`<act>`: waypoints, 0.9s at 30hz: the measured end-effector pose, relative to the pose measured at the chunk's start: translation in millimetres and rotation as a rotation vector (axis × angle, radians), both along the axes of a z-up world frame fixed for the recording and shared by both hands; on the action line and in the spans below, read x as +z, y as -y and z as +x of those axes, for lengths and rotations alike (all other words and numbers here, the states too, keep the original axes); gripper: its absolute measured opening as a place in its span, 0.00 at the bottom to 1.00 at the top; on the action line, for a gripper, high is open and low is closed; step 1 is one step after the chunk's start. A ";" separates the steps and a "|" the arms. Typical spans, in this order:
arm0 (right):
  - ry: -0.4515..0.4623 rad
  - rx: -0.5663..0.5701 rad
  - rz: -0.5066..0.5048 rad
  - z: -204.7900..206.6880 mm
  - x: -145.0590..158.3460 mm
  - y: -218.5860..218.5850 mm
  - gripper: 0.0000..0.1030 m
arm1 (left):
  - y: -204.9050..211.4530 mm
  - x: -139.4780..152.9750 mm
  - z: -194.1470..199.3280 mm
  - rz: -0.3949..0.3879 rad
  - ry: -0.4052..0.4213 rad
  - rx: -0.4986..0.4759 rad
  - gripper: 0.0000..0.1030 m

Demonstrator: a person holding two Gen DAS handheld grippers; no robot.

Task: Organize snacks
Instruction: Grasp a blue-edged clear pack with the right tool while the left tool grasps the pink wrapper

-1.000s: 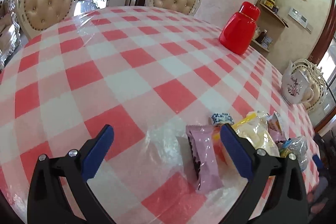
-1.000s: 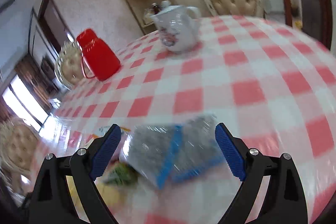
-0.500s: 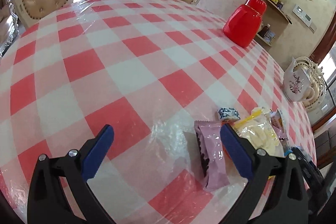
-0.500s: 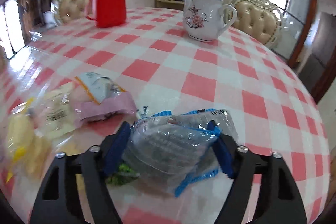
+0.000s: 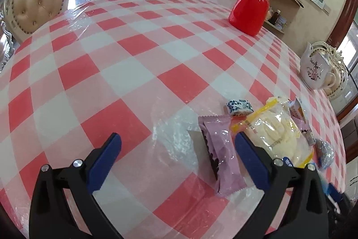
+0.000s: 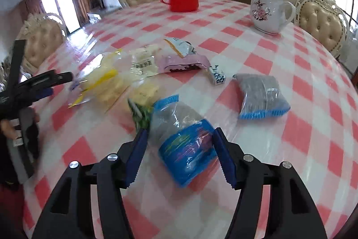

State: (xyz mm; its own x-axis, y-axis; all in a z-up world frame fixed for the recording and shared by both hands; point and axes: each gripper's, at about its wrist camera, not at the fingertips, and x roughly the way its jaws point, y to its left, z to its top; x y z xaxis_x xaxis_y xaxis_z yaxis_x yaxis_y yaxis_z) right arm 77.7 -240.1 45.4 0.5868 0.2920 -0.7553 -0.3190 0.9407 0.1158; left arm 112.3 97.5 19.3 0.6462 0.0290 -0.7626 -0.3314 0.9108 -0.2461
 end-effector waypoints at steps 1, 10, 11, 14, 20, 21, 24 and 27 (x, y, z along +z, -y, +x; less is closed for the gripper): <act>-0.018 -0.013 0.028 1.0 -4.7 2.8 0.65 | 0.7 -0.3 0.4 -0.004 -0.001 -0.006 0.98; -0.025 -0.064 -0.136 32.0 -25.9 -11.6 0.81 | 26.9 -9.5 8.0 0.088 -0.048 -0.117 0.98; -0.020 -0.061 -0.153 36.1 -26.2 -11.6 0.84 | 30.4 -10.2 9.7 0.101 -0.053 -0.132 0.98; -0.023 -0.014 -0.159 50.8 -27.5 -10.3 0.84 | 39.5 -9.1 16.8 0.159 -0.045 -0.144 0.98; -0.032 0.033 -0.085 61.3 -27.3 -2.7 0.57 | 47.4 -18.2 31.1 0.237 -0.112 -0.197 0.96; -0.021 0.050 -0.078 59.9 -26.5 -3.7 0.52 | 47.1 -17.8 30.2 0.251 -0.106 -0.197 0.77; 0.019 0.038 -0.102 53.7 -22.1 -7.6 0.44 | 36.9 -10.8 26.5 0.258 -0.070 -0.239 0.25; 0.032 0.012 -0.060 42.0 -17.4 -3.5 0.43 | 20.8 -4.9 23.4 0.138 -0.043 -0.257 0.25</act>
State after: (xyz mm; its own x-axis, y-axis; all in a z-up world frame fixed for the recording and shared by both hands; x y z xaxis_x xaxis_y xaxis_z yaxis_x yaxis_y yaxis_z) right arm 119.7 -236.5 28.0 0.6074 0.2538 -0.7528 -0.3328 0.9417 0.0489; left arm 135.7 76.7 14.4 0.6131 -0.0267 -0.7895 -0.0925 0.9901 -0.1053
